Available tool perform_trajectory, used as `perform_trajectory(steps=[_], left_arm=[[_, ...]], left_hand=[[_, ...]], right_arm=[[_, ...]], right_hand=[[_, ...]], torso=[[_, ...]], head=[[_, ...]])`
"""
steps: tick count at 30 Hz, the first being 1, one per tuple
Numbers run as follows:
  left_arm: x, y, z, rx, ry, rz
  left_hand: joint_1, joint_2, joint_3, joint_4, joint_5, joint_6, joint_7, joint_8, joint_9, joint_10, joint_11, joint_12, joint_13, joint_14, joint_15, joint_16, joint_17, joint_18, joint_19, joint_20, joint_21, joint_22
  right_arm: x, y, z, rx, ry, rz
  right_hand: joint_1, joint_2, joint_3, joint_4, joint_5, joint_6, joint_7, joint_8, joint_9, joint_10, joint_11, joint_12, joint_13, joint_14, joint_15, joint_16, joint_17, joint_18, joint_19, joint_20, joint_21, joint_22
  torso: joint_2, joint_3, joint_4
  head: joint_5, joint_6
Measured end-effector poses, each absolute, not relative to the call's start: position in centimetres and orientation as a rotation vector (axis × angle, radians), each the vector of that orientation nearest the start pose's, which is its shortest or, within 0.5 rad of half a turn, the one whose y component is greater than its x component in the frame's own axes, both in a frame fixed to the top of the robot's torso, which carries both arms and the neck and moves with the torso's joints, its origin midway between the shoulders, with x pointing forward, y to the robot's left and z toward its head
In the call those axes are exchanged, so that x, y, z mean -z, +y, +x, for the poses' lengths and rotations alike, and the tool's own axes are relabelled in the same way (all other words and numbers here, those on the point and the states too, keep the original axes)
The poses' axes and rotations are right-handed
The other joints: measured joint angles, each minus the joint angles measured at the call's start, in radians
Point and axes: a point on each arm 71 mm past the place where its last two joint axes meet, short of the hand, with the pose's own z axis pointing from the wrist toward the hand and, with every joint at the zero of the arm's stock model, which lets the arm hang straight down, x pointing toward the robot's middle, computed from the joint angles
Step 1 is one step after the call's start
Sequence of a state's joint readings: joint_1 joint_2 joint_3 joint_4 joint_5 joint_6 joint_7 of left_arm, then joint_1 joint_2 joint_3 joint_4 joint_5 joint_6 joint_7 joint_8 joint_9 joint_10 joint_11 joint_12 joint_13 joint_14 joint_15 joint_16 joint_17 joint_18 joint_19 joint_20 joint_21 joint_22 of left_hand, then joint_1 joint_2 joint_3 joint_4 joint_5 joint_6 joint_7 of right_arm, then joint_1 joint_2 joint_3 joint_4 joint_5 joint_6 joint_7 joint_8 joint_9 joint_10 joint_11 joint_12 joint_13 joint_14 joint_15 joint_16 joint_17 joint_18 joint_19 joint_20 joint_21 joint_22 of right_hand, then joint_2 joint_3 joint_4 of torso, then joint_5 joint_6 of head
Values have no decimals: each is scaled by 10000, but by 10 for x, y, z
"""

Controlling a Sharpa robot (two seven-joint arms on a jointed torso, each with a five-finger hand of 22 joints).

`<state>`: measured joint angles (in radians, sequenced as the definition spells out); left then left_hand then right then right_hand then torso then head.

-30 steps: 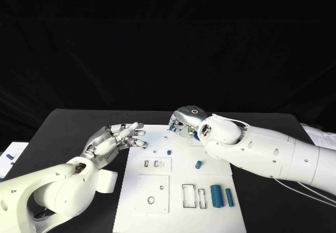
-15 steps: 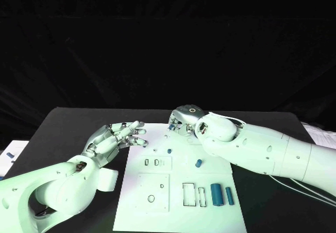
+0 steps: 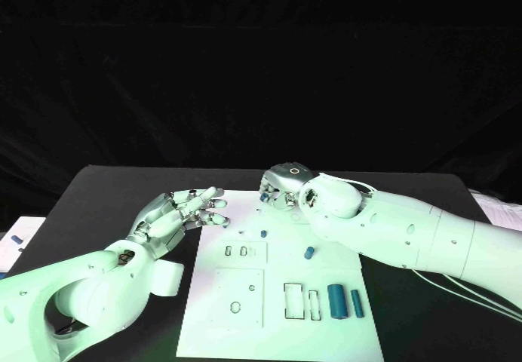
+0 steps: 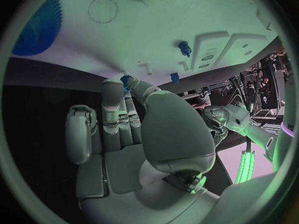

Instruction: Assemble the parts on the task board

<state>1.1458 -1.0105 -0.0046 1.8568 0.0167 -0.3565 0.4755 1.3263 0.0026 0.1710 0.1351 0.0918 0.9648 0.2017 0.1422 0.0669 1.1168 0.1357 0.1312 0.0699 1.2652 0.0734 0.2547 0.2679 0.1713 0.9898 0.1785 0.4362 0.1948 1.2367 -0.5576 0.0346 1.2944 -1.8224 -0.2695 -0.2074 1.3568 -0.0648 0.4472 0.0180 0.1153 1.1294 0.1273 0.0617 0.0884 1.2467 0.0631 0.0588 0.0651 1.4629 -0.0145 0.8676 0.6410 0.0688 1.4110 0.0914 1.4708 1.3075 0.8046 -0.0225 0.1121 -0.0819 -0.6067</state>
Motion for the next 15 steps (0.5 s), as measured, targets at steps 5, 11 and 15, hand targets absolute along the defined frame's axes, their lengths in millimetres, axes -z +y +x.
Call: perform_trajectory(steps=[5, 11, 15], left_arm=[[156, 196, 418, 17182, 13832, -11091], [156, 196, 418, 17183, 13845, -11095], [156, 196, 418, 17180, 13851, -11099]], left_hand=[[0, 0, 0, 0, 0, 0, 0, 0, 0, 0, 0, 0, 0, 0, 0, 0, 0, 0, 0, 0, 0, 0], [0, 0, 0, 0, 0, 0, 0, 0, 0, 0, 0, 0, 0, 0, 0, 0, -1, 1, 0, 0, 0, 0], [0, 0, 0, 0, 0, 0, 0, 0, 0, 0, 0, 0, 0, 0, 0, 0, -1, 1, 0, 0, 0, 0]], right_arm=[[149, -114, 535, -4396, 14705, -4189], [151, -112, 537, -4326, 14792, -4183], [152, -111, 538, -4293, 14823, -4170]], right_hand=[[-44, -44, 0, 0, -18, -12, 9, -7, 6, -15, 15, -1, 13, 0, 0, 37, -1, 0, 0, 0, 0, 0], [-129, -129, 11, 76, -16, -168, 84, -5, 10, -189, 102, 11, 10, -3, 4, -24, -190, 1, -44, 44, 0, -1], [-258, -401, -29, 195, -196, -802, 231, 37, -127, -790, 230, 19, -39, -280, 181, -619, -924, 1, -608, 163, -311, -535]], torso=[[0, -4, 5], [5, -9, 18], [8, -11, 22]], head=[[7, 8], [6, 10], [6, 0]])
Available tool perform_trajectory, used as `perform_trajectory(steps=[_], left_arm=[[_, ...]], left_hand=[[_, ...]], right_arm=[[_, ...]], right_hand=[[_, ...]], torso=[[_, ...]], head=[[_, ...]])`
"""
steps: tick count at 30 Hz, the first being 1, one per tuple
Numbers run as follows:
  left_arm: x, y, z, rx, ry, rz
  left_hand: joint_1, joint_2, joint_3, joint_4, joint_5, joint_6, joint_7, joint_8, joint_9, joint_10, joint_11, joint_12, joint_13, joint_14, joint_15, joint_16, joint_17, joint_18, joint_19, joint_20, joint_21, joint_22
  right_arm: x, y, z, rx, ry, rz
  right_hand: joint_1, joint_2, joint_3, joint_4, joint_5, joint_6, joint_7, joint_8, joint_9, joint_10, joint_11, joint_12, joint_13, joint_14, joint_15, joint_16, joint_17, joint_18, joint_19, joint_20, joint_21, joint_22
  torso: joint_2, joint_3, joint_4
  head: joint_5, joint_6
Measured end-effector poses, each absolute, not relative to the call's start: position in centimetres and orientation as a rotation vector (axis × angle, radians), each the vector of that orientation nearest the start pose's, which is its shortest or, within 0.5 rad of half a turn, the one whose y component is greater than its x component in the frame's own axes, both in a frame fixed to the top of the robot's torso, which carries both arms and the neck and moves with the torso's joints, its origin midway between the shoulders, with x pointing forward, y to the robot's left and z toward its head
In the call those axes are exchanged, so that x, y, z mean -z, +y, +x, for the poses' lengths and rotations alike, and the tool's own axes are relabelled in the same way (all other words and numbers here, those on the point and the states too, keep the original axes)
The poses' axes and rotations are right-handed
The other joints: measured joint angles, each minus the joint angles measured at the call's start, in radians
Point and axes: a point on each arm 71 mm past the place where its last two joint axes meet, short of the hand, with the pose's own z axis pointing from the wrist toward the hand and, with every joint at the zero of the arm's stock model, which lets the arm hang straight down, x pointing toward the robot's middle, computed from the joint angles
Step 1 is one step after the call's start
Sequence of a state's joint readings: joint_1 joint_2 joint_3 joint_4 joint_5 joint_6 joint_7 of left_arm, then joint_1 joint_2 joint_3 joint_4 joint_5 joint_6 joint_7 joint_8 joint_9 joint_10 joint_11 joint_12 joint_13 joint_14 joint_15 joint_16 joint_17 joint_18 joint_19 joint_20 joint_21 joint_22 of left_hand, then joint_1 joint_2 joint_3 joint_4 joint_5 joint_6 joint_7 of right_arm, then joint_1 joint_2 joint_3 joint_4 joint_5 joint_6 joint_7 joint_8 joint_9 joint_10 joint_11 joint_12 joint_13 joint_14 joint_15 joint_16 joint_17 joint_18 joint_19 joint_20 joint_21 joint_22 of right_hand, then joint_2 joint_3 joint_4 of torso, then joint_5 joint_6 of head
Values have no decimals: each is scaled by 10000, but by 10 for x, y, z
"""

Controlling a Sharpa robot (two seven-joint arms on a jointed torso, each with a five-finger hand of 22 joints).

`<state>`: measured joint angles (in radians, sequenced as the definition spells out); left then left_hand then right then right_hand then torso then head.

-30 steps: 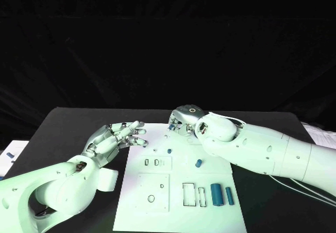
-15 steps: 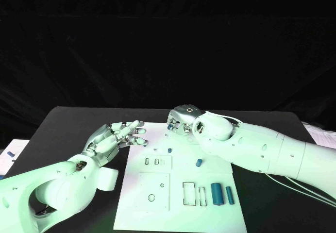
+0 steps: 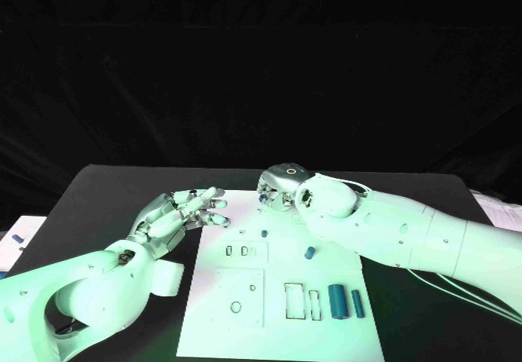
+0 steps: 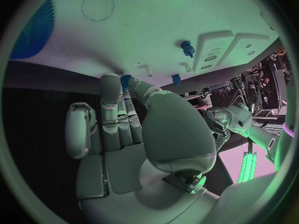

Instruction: Assemble the parts on the task board

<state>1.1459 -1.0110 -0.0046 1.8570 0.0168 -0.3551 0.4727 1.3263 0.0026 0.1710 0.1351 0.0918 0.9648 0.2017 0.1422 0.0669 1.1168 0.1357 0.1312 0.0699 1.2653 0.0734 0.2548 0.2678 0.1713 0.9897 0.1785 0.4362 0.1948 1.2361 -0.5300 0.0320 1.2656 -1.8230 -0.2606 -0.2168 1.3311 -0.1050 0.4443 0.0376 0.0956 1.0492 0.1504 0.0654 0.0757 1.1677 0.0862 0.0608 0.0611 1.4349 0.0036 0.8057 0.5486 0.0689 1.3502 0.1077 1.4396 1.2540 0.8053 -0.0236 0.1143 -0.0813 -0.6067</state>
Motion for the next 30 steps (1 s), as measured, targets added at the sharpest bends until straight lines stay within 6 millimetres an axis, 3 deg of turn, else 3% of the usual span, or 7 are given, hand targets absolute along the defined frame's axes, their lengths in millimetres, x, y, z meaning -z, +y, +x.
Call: perform_trajectory(steps=[4, 10, 15, 20, 25, 29, 30], left_arm=[[156, 196, 418, 17175, 13857, -11103], [156, 196, 418, 17170, 13864, -11108], [156, 197, 418, 17153, 13865, -11116], [156, 199, 418, 17105, 13854, -11140], [156, 201, 418, 17072, 13850, -11158], [156, 201, 418, 17077, 13859, -11163], [156, 201, 418, 17083, 13863, -11163]], left_hand=[[0, 0, 0, 0, 0, 0, 0, 0, 0, 0, 0, 0, 0, 0, 0, 0, 0, -1, 0, 0, 0, 0], [0, 0, 0, 0, 0, 0, 0, 0, 0, 0, 0, -42, 0, 26, -26, 0, 22, -1, 0, 0, 0, 0], [0, 0, 0, 0, 0, 0, 0, 0, 0, 0, 0, -43, 0, 25, -26, 0, 22, -1, 0, 0, 0, 0], [0, 0, 0, 0, 0, 0, 0, 0, 0, 0, 0, -43, 0, 25, -25, 0, 22, -1, 0, 0, 0, 0], [0, 0, 0, 0, 0, 0, 0, 0, 0, 0, 0, -43, 0, 25, -25, 0, 21, -2, 0, 0, 0, 0], [0, 0, 0, 0, 0, 0, 0, 0, 0, 0, 0, -43, 0, 24, -24, 0, 32, -2, 0, 0, 0, 0], [0, 0, 0, 0, 0, 0, 0, 0, 0, 0, 0, -42, 0, 24, -24, 0, 32, -1, 0, 0, 0, 0]], right_arm=[[152, -110, 538, -4288, 14824, -4162], [151, -115, 536, -4264, 14800, -4130], [147, -128, 528, -4314, 14709, -4077], [139, -159, 517, -4160, 14684, -3665], [130, -188, 509, -4008, 14991, -2717], [129, -210, 508, -3788, 15453, -1767], [130, -214, 509, -3726, 15600, -1543]], right_hand=[[18, -177, -92, 92, -183, -491, 105, 0, -82, -666, 145, 0, -6, -193, 139, -368, -353, 88, -707, 122, -496, -962], [61, -218, -152, 152, -184, -624, 127, 0, -81, -942, 212, 0, 4, -242, 123, -541, -515, 162, -1095, 177, -822, -1604], [61, -218, -208, 208, -184, -605, 109, 0, -52, -690, 161, 82, 53, -241, 123, -562, -595, 161, -1050, 166, -822, -1477], [-76, -355, -332, 442, -65, -359, 13, -1, -15, 705, -62, 664, 326, 54, -97, -386, -487, 162, -78, 41, -219, -230], [-451, -733, -903, 853, 270, -307, -76, -1, -15, 2136, -361, 1444, 1023, 326, -289, 1552, 1757, -85, 674, -222, 336, 529], [-316, -861, -2215, 1272, 782, -329, -207, -1, -15, 2247, -577, 2472, 2589, 330, -390, 3453, 4029, -244, 1063, -316, 640, 542], [-141, -758, -2628, 1415, 848, -371, -201, -1, -15, 2041, -580, 2806, 3138, 317, -433, 3768, 4397, -244, 1092, -286, 693, 542]], torso=[[3, -4, 0], [4, -3, -1], [4, 4, 3], [3, 5, -28], [1, 12, -82], [-5, 31, -146], [-5, 33, -159]], head=[[9, -2], [22, -2], [18, 5], [-7, 39], [-28, 78], [-38, 100], [-43, 103]])
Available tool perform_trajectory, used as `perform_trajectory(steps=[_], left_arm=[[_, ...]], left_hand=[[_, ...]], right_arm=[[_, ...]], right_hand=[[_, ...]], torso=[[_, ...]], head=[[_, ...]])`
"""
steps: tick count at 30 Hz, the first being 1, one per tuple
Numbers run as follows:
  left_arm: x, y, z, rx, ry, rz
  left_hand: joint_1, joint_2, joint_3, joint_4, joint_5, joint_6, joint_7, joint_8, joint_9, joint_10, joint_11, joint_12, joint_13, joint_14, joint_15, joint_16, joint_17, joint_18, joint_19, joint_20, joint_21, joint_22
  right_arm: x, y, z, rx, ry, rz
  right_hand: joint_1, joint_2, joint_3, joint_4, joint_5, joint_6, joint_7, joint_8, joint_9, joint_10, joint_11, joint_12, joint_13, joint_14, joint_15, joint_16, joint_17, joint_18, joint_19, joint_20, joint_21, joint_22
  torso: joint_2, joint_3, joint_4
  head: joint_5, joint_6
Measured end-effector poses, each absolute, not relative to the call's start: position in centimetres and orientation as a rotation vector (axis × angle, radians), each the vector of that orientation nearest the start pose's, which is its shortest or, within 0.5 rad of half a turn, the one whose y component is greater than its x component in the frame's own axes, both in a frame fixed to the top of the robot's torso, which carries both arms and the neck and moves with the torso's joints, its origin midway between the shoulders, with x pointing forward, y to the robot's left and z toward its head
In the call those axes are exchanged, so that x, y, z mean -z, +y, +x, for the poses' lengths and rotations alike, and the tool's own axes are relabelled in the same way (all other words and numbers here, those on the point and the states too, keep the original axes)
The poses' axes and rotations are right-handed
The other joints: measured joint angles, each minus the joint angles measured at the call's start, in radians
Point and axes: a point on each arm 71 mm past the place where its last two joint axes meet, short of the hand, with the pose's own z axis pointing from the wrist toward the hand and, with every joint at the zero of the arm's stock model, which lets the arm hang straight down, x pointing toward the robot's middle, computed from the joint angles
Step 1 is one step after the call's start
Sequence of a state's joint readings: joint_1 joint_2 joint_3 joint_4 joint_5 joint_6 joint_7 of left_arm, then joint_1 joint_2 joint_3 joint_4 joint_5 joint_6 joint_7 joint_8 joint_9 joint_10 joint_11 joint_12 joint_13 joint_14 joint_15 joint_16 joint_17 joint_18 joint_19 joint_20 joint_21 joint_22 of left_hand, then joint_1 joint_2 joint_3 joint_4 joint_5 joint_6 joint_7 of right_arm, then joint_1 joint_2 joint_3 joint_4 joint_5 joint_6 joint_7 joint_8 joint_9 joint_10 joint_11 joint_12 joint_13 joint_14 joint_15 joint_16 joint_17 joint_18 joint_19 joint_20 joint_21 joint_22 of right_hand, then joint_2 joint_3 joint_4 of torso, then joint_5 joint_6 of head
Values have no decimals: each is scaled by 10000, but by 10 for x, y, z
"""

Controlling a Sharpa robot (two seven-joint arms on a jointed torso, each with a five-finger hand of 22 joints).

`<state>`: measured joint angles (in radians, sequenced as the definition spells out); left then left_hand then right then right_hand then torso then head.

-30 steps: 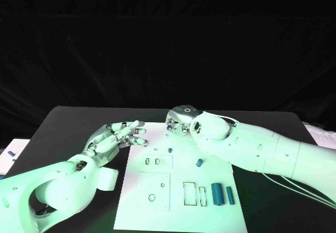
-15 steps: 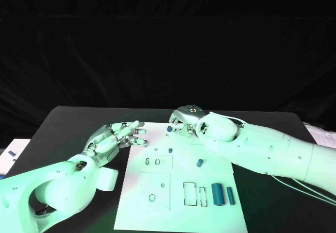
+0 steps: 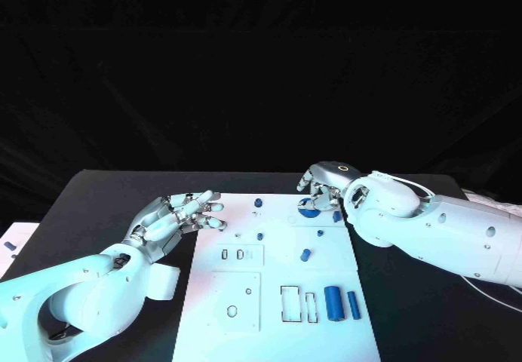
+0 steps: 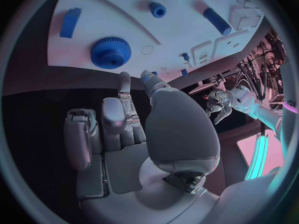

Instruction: Assemble the parts on the task board

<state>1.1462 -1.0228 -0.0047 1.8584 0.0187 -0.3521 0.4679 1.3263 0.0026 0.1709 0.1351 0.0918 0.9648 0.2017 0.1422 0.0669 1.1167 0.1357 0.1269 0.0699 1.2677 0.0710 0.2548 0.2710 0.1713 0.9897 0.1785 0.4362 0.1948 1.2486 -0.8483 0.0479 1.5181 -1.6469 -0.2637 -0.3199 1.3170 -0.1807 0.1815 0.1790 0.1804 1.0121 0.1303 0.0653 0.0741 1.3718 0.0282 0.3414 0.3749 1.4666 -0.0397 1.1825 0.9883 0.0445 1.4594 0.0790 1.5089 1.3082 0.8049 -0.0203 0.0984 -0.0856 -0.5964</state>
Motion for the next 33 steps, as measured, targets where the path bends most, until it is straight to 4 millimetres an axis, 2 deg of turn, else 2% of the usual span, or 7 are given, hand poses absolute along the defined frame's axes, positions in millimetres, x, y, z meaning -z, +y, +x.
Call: perform_trajectory(steps=[3, 6, 10, 12, 14, 20, 33], left_arm=[[157, 200, 418, 17095, 13870, -11165], [157, 199, 419, 17099, 13872, -11170], [157, 200, 420, 17085, 13868, -11184], [157, 200, 420, 17083, 13866, -11187], [157, 200, 420, 17083, 13866, -11191], [157, 200, 420, 17075, 13861, -11206], [157, 200, 420, 17072, 13860, -11222]], left_hand=[[0, 0, 0, 0, 0, 0, 0, 0, 0, 0, 0, 0, 0, 0, 0, 0, 0, -1, 0, 0, 0, 0], [0, 0, 0, 0, 0, 0, 0, 0, 0, 0, 0, 0, 0, 0, 0, 0, 0, -1, 0, 0, 0, 0], [0, 0, 0, 0, 0, 0, 0, 0, 0, 0, 0, 0, 0, -1, 1, 0, -1, -1, 0, 0, 0, 0], [0, 0, 0, 0, 0, 0, 0, 0, 0, 0, 0, 0, 0, -1, 1, 0, 0, -1, 0, 0, 0, 0], [0, 0, 0, 0, 0, 0, 0, 0, 0, 0, 0, 0, 0, -1, 1, 0, 8, 0, 0, 0, 0, 0], [0, 0, 0, 0, 0, 0, 0, 0, 0, 0, 0, 0, 0, -1, 1, 0, 8, 0, 0, 0, 0, 0], [0, 0, 0, 0, 0, 0, 0, 0, 0, 0, 0, 0, 0, -2, 2, 0, 7, -1, 0, 0, 0, 0]], right_arm=[[131, -221, 509, -3593, 15889, -1167], [133, -225, 510, -3425, 16130, -912], [136, -228, 512, -3206, 16349, -678], [137, -229, 513, -3131, 16418, -589], [138, -230, 514, -3069, 16494, -488], [141, -228, 516, -3032, 16740, -314], [148, -227, 521, -2947, 17153, -249]], right_hand=[[156, 156, -648, 415, 84, -68, 1, 0, 0, -291, 130, 659, 1031, -1, 41, 538, 717, 1, 36, -36, 56, -1], [394, 254, -952, 719, 133, -88, 19, 0, -1, -551, 121, 1030, 1704, -1, 41, 753, 1013, 0, 35, -36, 85, -1], [585, 318, -1154, 921, 289, -89, 20, 0, -1, -642, 132, 1368, 2285, -1, 41, 1062, 1443, 1, 35, -36, 131, -1], [587, 323, -1214, 981, 326, -89, 20, 0, -1, -642, 132, 1727, 2704, -1, 41, 1206, 1645, -8, 35, -36, 174, -2], [650, 386, -1267, 1034, 386, -89, 20, 0, -2, -642, 131, 2311, 3333, -1, 41, 1360, 1859, -152, 34, -36, 203, -2], [689, 426, -1362, 1075, 386, -89, 20, 0, -2, -642, 132, 3030, 4181, -1, 40, 1522, 2116, -152, 69, -1, 208, -2], [741, 478, -1415, 1077, 463, -87, 19, 30, 7, -642, 131, 3458, 4708, -1, 40, 1615, 2271, -151, 69, -1, 247, -4]], torso=[[0, 6, -19], [0, 7, -19], [1, 7, -18], [1, 6, -14], [2, 5, -12], [4, -1, 0], [6, -4, 3]], head=[[-15, 1], [-47, -5], [-71, -17], [-79, -18], [-83, -25], [-86, -41], [-79, -54]])
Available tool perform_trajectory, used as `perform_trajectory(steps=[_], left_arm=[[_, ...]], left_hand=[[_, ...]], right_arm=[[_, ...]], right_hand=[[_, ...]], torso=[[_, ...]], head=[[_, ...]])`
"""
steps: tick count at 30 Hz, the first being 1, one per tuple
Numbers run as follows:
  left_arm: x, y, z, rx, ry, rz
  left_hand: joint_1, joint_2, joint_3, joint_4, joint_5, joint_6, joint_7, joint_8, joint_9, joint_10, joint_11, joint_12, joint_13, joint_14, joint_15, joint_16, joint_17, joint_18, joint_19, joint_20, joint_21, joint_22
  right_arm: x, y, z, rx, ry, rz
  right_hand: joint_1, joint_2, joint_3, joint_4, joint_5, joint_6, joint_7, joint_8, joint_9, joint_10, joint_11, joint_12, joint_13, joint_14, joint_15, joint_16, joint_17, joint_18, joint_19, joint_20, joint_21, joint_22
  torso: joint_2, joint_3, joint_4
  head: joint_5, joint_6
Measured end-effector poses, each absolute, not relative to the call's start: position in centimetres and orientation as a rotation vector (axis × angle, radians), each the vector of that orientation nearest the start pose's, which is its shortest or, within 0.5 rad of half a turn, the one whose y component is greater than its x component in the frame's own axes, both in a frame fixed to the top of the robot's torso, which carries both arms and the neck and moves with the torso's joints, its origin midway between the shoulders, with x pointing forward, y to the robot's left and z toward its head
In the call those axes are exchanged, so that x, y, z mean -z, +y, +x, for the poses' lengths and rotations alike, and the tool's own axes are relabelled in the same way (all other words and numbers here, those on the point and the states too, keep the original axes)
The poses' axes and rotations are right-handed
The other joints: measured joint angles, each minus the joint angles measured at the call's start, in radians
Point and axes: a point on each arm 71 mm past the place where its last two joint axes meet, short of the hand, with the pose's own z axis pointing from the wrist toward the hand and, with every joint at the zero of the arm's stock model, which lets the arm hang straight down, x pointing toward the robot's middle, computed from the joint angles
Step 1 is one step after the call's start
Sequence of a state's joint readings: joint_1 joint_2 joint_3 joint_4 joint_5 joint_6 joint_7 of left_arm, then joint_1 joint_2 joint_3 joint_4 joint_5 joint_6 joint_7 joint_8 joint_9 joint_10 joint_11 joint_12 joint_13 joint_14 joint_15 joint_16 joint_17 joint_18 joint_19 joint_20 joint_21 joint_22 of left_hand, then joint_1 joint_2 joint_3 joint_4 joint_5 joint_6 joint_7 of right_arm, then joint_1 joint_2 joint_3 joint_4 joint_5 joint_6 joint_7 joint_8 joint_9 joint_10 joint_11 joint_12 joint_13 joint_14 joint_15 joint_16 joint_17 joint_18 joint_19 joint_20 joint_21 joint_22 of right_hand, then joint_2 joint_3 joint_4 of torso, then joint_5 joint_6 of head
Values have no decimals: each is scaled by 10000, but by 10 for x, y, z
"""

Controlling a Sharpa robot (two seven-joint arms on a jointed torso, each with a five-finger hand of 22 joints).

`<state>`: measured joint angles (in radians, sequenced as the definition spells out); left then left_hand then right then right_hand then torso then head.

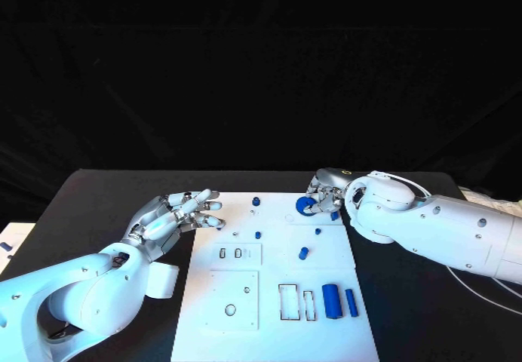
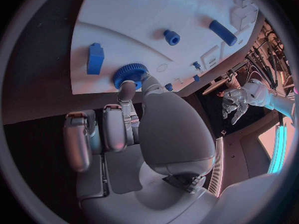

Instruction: Assemble the parts on the task board

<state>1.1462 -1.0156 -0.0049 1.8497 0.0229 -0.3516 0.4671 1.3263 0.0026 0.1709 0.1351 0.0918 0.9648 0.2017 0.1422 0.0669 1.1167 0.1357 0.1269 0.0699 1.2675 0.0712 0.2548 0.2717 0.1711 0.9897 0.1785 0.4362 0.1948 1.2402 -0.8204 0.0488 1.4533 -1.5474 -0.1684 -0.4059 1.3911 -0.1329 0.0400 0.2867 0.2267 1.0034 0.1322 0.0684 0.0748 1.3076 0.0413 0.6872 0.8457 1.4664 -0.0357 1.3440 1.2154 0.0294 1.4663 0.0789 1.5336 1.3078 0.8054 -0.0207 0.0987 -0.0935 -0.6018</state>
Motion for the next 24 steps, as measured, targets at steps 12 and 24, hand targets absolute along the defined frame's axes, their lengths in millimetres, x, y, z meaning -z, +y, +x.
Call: perform_trajectory(steps=[12, 24], left_arm=[[158, 200, 420, 17059, 13858, -11232], [158, 201, 421, 17047, 13860, -11240]], left_hand=[[0, 0, 38, -38, 0, 0, 0, -50, 0, 0, 0, -38, 0, 0, 0, 0, 21, 1, 0, 0, 0, 0], [0, 0, 38, -38, 0, 0, 0, -50, 0, 0, 0, -38, 0, 0, 0, 0, 19, 1, 0, 0, 0, 0]], right_arm=[[147, -226, 523, -2950, 17188, -283], [147, -223, 520, -2782, 17026, -861]], right_hand=[[242, 242, 64, -64, 61, 246, -52, 82, 44, 149, -72, 712, 739, 0, 0, 97, 146, 0, 0, 0, 0, -1], [937, 303, 515, -568, -392, 461, -61, 142, 80, 220, -71, 980, 1220, 0, -1, 270, 440, 1, -1, 0, 79, -3]], torso=[[3, 2, 4], [4, 3, 7]], head=[[13, -33], [10, -43]])
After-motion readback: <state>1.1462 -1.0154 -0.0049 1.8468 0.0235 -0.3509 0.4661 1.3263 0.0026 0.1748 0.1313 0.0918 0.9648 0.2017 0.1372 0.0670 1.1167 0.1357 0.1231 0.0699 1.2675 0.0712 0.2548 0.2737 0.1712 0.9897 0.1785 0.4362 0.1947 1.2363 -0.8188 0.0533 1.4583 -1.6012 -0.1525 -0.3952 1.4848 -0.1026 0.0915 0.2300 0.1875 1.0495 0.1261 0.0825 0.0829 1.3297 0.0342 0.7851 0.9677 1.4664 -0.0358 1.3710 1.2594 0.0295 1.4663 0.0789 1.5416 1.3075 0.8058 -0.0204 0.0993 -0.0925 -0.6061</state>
